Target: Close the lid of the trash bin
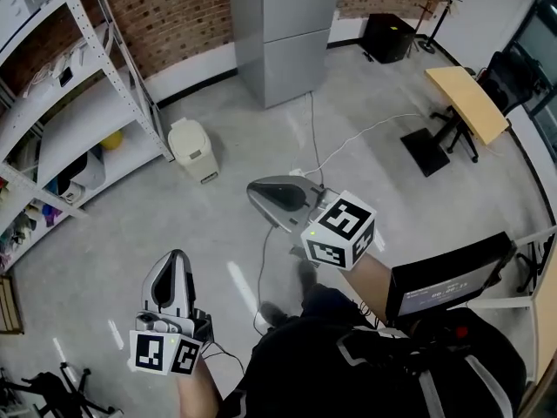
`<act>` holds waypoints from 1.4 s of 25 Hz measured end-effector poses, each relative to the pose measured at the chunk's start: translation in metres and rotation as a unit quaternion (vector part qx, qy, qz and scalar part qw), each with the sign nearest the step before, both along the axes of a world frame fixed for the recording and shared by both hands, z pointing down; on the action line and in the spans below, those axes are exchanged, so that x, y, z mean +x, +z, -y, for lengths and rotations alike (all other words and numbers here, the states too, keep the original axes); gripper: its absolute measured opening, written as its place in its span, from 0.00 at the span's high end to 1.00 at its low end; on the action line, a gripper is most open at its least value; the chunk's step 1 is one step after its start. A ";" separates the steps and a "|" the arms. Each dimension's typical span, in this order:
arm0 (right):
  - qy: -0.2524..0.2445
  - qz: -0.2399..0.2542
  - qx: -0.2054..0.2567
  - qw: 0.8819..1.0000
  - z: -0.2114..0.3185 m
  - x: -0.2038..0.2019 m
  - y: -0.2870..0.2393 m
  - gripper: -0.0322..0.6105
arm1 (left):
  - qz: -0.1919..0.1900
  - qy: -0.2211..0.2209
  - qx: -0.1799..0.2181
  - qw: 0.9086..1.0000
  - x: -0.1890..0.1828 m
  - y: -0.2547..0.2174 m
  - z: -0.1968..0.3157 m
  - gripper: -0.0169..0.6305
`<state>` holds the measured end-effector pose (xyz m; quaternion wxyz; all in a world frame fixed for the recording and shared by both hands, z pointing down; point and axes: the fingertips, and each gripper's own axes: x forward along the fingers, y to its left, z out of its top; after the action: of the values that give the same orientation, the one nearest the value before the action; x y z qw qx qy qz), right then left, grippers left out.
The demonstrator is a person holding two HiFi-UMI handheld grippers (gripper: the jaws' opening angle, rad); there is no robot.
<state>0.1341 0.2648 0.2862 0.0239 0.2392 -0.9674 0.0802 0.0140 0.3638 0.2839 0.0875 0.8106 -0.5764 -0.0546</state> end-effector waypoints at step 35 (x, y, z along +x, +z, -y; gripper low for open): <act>-0.003 -0.004 0.013 1.000 -0.124 0.154 -0.005 0.94 | 0.011 -0.015 0.017 1.000 0.146 -0.018 -0.113 0.98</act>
<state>0.2881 0.3890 0.2811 0.0250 0.2371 -0.9689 0.0668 0.1597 0.4767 0.2664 0.0668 0.8039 -0.5884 -0.0564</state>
